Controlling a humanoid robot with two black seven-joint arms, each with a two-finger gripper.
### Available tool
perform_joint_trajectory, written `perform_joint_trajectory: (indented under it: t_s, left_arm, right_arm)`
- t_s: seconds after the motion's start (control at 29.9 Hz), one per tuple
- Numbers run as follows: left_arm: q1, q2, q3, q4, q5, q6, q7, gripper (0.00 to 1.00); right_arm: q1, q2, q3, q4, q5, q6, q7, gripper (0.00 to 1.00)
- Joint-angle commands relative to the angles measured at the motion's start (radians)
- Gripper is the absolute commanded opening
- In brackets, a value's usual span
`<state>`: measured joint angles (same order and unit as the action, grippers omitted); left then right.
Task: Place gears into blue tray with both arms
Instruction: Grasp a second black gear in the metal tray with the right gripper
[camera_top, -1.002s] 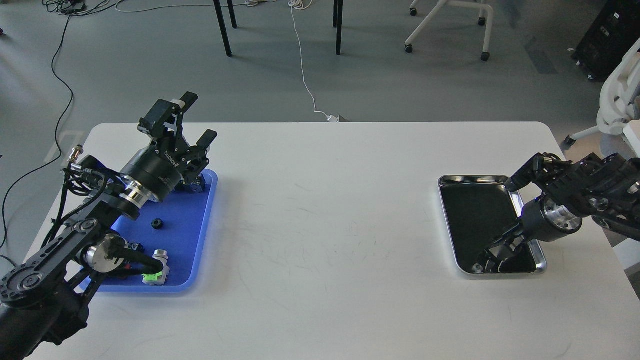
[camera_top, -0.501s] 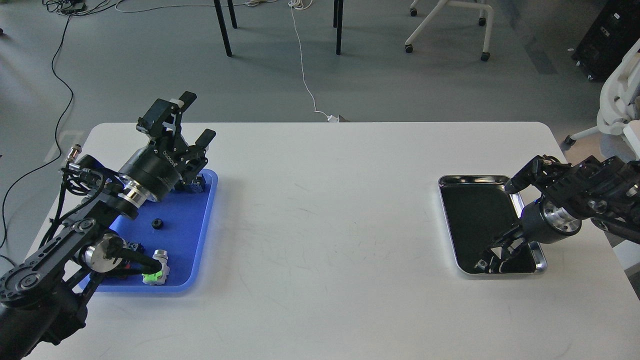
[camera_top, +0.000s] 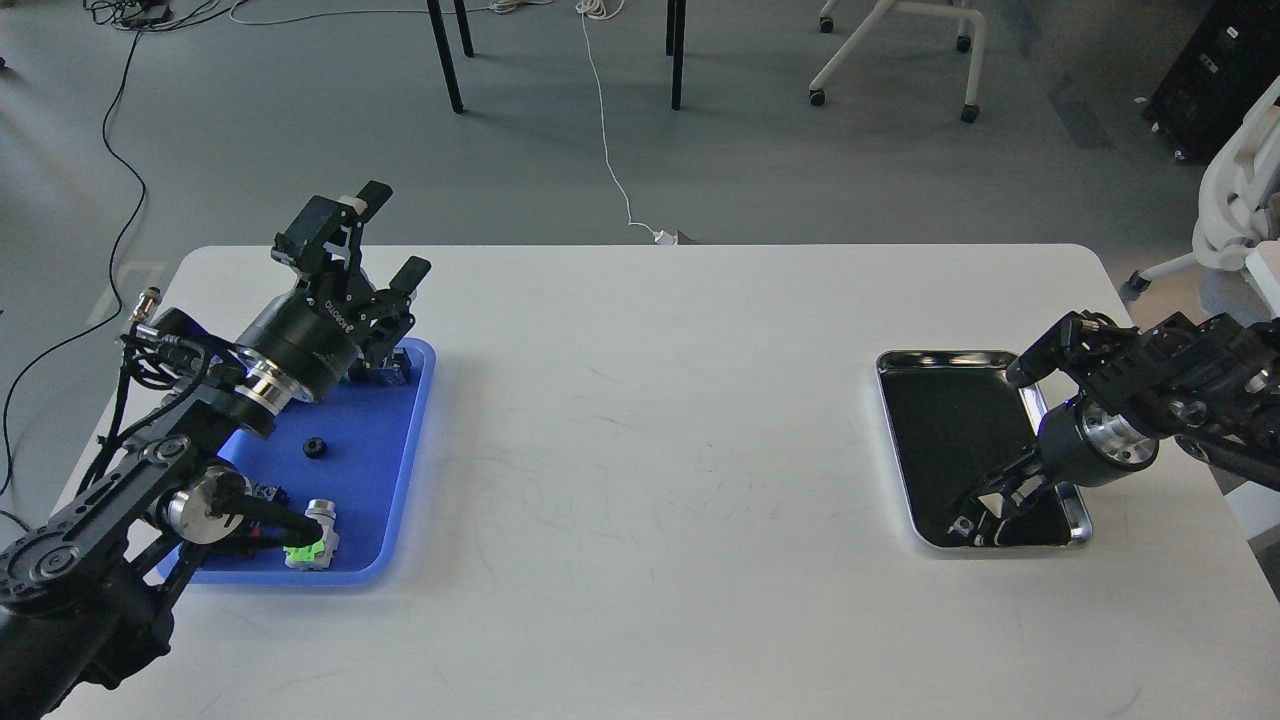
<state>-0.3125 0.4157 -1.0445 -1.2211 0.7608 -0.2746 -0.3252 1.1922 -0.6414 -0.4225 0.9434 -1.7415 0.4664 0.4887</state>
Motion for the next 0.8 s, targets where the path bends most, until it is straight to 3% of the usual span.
perform_joint_trajectory:
  t_s: [0.0,0.3,0.57,0.77]
  left_arm:
    - [0.0,0.0,0.0,-0.001,0.0,0.0,0.0,0.98]
    - [0.0,0.0,0.0,-0.001,0.0,0.0,0.0,0.98]
    - [0.0,0.0,0.001,-0.003,0.0,-0.002,0.001,0.98]
    - [0.0,0.0,0.001,-0.003,0.0,-0.005,0.0,0.98]
  right_arm:
    - [0.003,0.0,0.001,0.003,0.0,0.0,0.0,0.27]
    - [0.006,-0.001,-0.001,0.008,0.0,0.0,0.0,0.17]
    - [0.027,-0.012,0.002,0.028,0.003,0.0,0.0,0.17]
    - [0.168,-0.008,-0.001,0.104,0.072,0.008,0.0,0.17]
